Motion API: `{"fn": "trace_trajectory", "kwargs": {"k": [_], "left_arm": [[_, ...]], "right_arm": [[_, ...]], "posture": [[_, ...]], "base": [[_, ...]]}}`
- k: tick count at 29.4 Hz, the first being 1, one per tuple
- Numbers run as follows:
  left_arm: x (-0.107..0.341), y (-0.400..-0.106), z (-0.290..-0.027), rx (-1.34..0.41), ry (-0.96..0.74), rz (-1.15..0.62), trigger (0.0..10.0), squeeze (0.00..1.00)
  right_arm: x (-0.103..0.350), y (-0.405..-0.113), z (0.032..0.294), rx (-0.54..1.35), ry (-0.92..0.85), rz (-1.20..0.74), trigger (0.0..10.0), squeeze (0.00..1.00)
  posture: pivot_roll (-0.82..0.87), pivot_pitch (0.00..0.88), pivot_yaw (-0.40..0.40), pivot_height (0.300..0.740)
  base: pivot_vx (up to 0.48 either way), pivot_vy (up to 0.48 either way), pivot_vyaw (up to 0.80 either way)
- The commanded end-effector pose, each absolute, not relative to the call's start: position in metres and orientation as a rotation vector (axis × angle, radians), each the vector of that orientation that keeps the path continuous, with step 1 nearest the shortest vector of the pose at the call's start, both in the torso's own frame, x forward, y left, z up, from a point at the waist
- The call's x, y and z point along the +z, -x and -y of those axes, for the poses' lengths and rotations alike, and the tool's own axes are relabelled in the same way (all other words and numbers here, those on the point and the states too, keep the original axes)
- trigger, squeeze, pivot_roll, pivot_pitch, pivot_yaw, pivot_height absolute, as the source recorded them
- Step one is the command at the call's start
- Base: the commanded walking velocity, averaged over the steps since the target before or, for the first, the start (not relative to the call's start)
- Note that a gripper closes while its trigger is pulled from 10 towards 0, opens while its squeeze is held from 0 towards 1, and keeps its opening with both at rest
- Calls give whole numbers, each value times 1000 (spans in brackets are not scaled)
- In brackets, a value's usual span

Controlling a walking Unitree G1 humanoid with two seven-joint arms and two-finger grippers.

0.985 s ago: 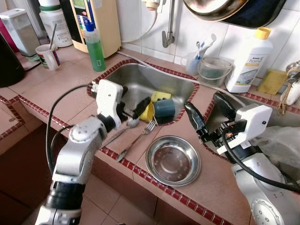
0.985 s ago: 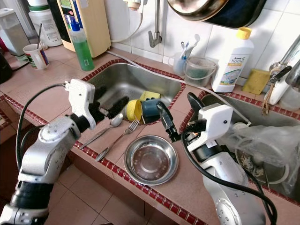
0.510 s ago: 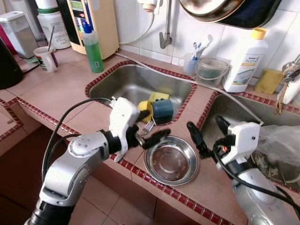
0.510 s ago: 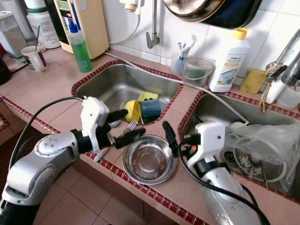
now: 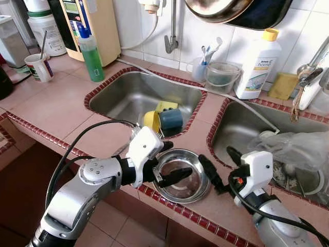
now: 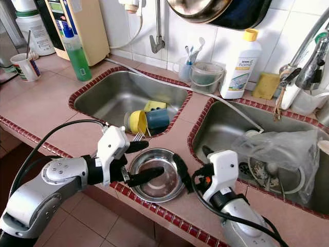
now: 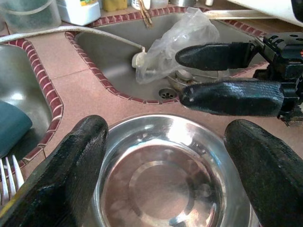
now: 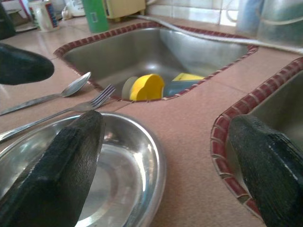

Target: Kitchen organization

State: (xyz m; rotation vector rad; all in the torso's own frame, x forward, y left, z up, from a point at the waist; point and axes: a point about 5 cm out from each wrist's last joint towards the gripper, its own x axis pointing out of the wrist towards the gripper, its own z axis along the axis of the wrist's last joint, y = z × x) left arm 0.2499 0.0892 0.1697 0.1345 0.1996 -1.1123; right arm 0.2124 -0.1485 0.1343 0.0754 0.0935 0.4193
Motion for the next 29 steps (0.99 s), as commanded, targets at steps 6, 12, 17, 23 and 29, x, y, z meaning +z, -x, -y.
{"fn": "trace_trajectory", "kwargs": {"k": [6,12,17,23,29], "left_arm": [[168,-249,-91,-1096,-169,-185,10000,0],[170,-249,-91,-1088,-159,-178,10000,0],[172,-249,-91,-1086,-157,-167,10000,0],[176,-250,-90,-1085,-148,-153,10000,0],[178,-248,-87,-1090,-142,-142,10000,0]], "right_arm": [[130,-214,146,481,-40,-117,10000,0],[125,-216,146,498,-70,-145,10000,0],[124,-218,146,514,-124,-161,10000,0],[124,-221,148,514,-189,-179,10000,0],[124,-225,150,493,-230,-205,10000,0]], "posture": [[-82,89,11,731],[-76,95,10,731],[-74,98,7,731],[-73,100,6,731],[-71,103,3,731]], "base": [[0,0,0],[0,0,0],[0,0,0],[0,0,0],[0,0,0]]}}
